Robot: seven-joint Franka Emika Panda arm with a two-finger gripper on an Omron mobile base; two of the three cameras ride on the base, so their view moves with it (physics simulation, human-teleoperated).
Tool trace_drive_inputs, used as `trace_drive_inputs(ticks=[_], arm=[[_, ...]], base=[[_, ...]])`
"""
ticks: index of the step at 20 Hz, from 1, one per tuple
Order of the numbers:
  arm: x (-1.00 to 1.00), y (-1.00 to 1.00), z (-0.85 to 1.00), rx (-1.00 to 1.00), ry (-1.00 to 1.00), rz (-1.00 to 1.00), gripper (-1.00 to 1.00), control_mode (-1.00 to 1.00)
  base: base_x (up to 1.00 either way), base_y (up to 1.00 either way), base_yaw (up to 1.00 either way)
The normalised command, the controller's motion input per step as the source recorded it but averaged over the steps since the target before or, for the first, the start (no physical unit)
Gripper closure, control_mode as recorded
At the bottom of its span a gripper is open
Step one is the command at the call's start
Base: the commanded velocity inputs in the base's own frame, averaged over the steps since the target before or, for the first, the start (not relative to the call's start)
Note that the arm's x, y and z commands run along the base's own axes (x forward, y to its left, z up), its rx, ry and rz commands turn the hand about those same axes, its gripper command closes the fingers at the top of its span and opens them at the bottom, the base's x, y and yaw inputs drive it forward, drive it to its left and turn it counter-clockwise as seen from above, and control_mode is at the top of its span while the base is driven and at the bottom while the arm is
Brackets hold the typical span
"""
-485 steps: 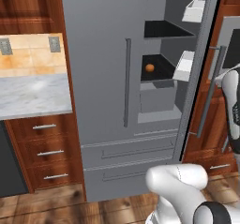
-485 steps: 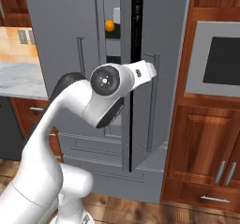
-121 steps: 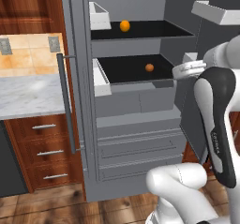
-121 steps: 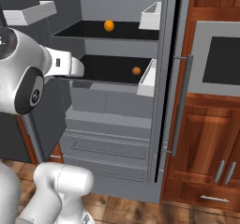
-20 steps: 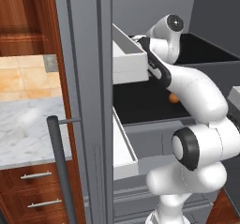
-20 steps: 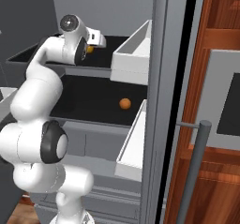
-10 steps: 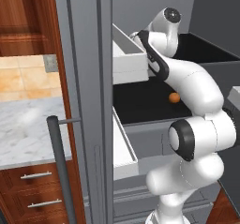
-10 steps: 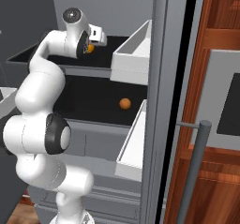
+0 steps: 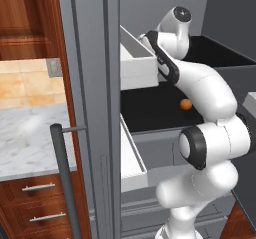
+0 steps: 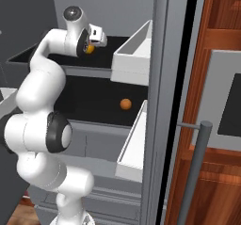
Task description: Retrieve the orange and tangerine from the fridge and place them into the bowl on the dining table.
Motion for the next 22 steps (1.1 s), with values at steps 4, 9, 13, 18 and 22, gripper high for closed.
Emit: trace_drive_inputs(ticks=[4,9,13,18,22], arm=[[0.22,0.0,-0.47,0.0,0.0,0.0,1.0,-1.0],[0.0,0.0,-0.16,0.0,0.0,0.0,1.0,-1.0],[-0.33,0.0,-0.02,0.0,-0.08,0.0,1.0,-1.0],[-1.0,-0.22,0.07,0.0,-0.19,0.0,1.0,-1.0],[-1.0,-0.18,0.15,0.0,-0.22,0.0,1.0,-1.0]], base=[[0.0,0.0,0.0],[0.0,0.0,0.0],[0.0,0.0,0.0],[0.0,0.0,0.0],[0.0,0.0,0.0]])
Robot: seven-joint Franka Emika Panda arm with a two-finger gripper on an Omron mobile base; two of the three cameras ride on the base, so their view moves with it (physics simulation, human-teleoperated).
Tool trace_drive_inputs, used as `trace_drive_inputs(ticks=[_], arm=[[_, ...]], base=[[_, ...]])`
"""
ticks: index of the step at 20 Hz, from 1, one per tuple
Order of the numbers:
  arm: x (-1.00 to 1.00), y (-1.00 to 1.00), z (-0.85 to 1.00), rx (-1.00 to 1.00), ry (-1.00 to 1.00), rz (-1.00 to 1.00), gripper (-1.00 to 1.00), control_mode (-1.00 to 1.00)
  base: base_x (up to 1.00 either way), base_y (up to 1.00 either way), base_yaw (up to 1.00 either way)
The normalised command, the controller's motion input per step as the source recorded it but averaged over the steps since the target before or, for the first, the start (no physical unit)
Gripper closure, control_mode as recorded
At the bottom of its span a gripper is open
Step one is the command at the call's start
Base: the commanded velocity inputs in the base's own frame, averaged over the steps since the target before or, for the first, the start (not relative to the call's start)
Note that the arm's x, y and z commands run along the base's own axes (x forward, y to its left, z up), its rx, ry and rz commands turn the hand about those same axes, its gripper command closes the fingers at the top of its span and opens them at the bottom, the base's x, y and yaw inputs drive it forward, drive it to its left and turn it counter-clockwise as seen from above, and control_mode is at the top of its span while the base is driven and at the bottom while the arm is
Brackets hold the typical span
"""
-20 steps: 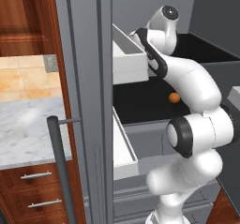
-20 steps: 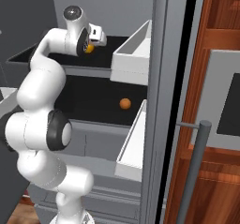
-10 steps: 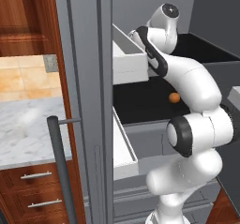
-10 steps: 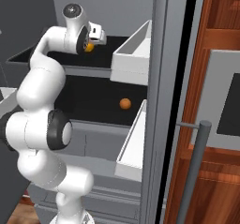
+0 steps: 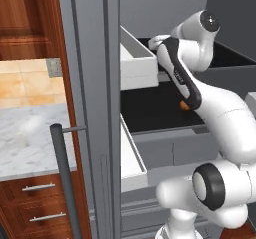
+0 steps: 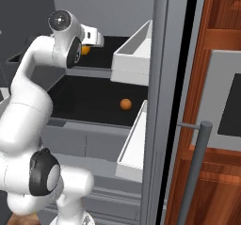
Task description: Retrieve the orange and tangerine from the fridge and place them into the bowl on the dining table.
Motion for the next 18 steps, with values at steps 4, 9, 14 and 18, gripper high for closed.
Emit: trace_drive_inputs(ticks=[4,9,14,18], arm=[[-1.0,-0.01,0.12,-0.01,-0.2,0.0,1.0,-1.0],[-1.0,0.0,0.03,-0.03,-0.15,0.0,1.0,-1.0],[-1.0,0.0,0.0,-0.04,-0.08,0.0,1.0,-1.0],[0.0,0.0,0.0,0.0,0.0,0.0,1.0,1.0]], base=[[0.0,0.0,0.0],[0.0,0.0,0.0],[0.0,0.0,0.0],[-1.0,0.0,0.0]])
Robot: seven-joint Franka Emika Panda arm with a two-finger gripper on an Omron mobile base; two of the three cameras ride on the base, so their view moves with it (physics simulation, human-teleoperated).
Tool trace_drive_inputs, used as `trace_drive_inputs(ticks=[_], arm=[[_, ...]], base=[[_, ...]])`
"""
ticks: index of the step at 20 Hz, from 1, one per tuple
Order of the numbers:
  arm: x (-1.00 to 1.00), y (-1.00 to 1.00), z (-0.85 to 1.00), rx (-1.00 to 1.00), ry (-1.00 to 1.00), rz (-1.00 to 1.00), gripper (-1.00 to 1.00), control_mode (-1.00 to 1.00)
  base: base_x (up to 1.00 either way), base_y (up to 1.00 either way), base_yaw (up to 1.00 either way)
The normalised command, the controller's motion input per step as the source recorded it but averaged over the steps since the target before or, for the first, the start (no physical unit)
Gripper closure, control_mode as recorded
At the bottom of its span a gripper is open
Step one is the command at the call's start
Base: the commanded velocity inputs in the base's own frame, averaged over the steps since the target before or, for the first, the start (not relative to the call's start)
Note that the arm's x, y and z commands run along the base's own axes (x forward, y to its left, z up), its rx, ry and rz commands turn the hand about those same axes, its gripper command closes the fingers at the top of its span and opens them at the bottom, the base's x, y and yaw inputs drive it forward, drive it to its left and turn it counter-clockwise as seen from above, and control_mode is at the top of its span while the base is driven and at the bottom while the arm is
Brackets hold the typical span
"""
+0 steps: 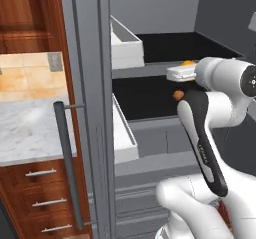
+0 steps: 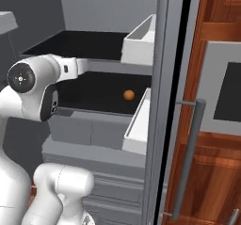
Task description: Retrieve the orange and tangerine from the fridge and place them into the bowl on the dining table.
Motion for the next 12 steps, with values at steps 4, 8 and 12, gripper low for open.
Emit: trace_drive_inputs(ticks=[4,8,12], arm=[[0.0,0.0,0.0,0.0,0.0,0.0,1.0,1.0],[0.0,0.0,0.0,0.0,0.0,0.0,1.0,1.0],[0.0,0.0,0.0,0.0,0.0,0.0,1.0,1.0]], base=[[-1.0,0.0,0.0],[-0.96,-0.06,0.13],[-0.66,-0.2,0.36]])
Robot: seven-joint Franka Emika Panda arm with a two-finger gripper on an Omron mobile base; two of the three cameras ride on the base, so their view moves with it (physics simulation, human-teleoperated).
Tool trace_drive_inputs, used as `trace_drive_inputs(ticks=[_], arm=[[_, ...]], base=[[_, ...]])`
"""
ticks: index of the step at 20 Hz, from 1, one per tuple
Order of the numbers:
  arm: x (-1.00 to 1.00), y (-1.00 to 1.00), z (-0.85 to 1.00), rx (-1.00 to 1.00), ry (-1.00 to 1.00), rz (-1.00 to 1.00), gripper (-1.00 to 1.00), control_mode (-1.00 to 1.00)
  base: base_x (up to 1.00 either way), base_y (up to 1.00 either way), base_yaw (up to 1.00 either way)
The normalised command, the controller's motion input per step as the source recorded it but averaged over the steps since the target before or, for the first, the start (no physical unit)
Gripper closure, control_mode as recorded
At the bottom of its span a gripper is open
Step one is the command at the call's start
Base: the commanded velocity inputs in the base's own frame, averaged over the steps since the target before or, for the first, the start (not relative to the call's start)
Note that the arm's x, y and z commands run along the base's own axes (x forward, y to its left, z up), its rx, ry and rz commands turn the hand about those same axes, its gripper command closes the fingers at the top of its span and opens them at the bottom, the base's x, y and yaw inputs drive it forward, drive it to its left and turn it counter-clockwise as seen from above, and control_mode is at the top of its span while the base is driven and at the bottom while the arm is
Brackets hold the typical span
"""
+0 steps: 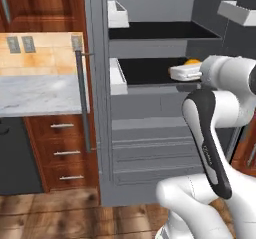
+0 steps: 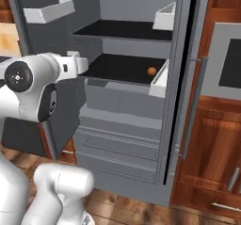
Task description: Retrieve the orange and tangerine from the fridge and place them into the bowl on the dining table.
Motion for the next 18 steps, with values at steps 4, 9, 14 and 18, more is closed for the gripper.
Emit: trace_drive_inputs(ticks=[4,9,14,18], arm=[[0.0,0.0,0.0,0.0,0.0,0.0,1.0,1.0],[0.0,0.0,0.0,0.0,0.0,0.0,1.0,1.0],[0.0,0.0,0.0,0.0,0.0,0.0,1.0,1.0],[0.0,0.0,0.0,0.0,0.0,0.0,1.0,1.0]], base=[[-0.54,-0.34,0.52],[-0.67,-0.43,0.58],[-0.86,-0.38,0.57],[-0.98,-0.26,0.53]])
